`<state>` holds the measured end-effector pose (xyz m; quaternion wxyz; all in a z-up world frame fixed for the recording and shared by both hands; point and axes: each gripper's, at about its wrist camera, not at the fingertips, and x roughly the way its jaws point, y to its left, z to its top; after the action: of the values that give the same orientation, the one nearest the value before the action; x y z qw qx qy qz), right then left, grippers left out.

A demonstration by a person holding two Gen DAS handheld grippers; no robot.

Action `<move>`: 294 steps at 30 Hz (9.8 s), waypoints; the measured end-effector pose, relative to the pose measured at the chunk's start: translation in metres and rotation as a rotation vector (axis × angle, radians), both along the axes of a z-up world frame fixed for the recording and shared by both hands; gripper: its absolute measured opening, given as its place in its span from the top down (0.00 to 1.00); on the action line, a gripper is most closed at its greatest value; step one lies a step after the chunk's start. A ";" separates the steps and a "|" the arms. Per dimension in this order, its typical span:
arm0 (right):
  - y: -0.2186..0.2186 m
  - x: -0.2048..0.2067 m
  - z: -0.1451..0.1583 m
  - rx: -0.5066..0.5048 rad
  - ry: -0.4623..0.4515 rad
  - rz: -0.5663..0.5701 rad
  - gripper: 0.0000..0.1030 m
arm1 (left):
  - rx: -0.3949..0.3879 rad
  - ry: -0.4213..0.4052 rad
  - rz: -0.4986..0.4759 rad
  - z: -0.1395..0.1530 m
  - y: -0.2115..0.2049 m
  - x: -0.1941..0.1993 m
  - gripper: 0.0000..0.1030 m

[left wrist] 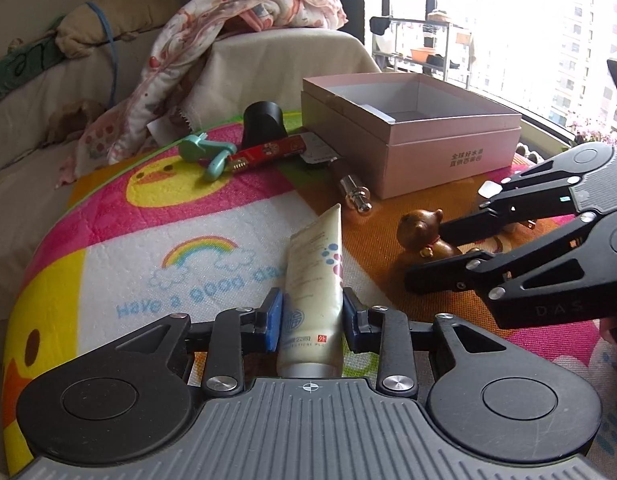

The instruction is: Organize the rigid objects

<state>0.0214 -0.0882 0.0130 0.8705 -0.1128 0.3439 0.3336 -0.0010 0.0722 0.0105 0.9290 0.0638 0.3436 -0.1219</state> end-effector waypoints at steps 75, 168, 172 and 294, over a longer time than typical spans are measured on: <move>-0.120 -0.015 0.102 0.109 -0.192 -0.117 0.56 | -0.185 -0.161 -0.307 0.117 -0.058 0.016 0.74; -0.116 0.000 -0.013 0.050 -0.013 -0.277 0.29 | -0.242 0.184 -0.069 -0.005 -0.009 0.248 0.79; -0.116 0.000 -0.013 0.050 -0.014 -0.280 0.29 | -0.260 0.215 -0.131 -0.004 -0.004 0.212 0.78; -0.081 -0.042 0.010 -0.054 -0.053 -0.129 0.61 | -0.208 0.149 -0.065 0.006 -0.018 -0.044 0.84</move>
<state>-0.0205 -0.1694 0.0232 0.8956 -0.1226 0.3362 0.2644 -0.0446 0.0541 0.0168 0.8982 -0.0312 0.3947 -0.1911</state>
